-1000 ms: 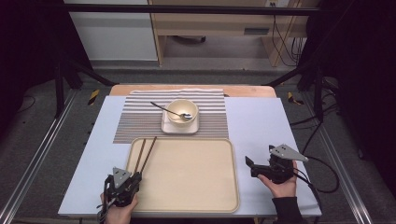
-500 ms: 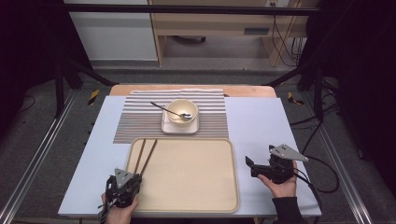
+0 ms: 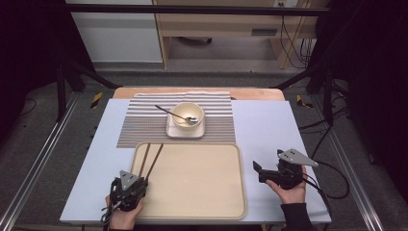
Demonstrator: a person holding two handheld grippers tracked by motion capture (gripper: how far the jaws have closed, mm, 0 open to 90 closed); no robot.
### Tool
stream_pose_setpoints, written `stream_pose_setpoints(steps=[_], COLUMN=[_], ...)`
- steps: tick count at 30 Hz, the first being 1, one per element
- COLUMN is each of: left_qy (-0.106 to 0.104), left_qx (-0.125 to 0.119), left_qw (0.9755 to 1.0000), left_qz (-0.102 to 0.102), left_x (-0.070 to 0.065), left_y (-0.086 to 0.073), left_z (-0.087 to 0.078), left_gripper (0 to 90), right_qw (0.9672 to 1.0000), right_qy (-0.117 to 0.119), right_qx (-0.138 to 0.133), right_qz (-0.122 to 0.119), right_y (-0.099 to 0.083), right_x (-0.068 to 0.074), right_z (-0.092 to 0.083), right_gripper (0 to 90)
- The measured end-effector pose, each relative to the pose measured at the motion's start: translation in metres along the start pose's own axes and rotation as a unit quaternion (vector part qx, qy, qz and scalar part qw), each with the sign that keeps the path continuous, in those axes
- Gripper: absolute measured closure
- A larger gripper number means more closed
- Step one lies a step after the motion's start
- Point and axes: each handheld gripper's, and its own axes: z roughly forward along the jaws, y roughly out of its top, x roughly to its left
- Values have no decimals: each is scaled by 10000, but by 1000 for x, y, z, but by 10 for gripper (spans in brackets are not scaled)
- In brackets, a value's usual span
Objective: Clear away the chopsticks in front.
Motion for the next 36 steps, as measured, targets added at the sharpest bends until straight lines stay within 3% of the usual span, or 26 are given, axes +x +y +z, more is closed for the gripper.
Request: stream_pose_setpoints(steps=[6,13,16,19,21,24,27,31,36], left_qy=[-281,-555,-893,-1056,-1112,-969,-975,-1045,-1261], left_qx=[-382,-577,-596,-550,-507,-368,-317,-207,-56], left_qw=[9989,9960,9929,9906,9899,9907,9908,9883,9869], left_qz=[-29,409,519,674,713,879,887,1092,1008], left_x=[5,4,5,6,9,14,19,24,30], left_y=[27,72,89,99,101,98,94,88,82], left_z=[-8,-9,-5,1,5,12,18,28,38], left_gripper=[733,681,667,650,647,670,720,791,877], right_qw=[10000,10000,10000,10000,10000,10000,10000,10000,10000], right_qy=[2,-13,-13,-13,-25,-17,-11,-36,-35], right_qx=[18,-12,-2,6,2,2,24,77,77], right_qz=[0,1,-11,13,-6,-2,-6,-47,-37], right_y=[0,0,0,0,0,0,0,-1,-1], right_x=[0,0,0,0,0,0,0,1,1], right_z=[1,-1,0,0,0,0,1,2,3], right_gripper=[26,26,26,26,26,26,26,25,26])
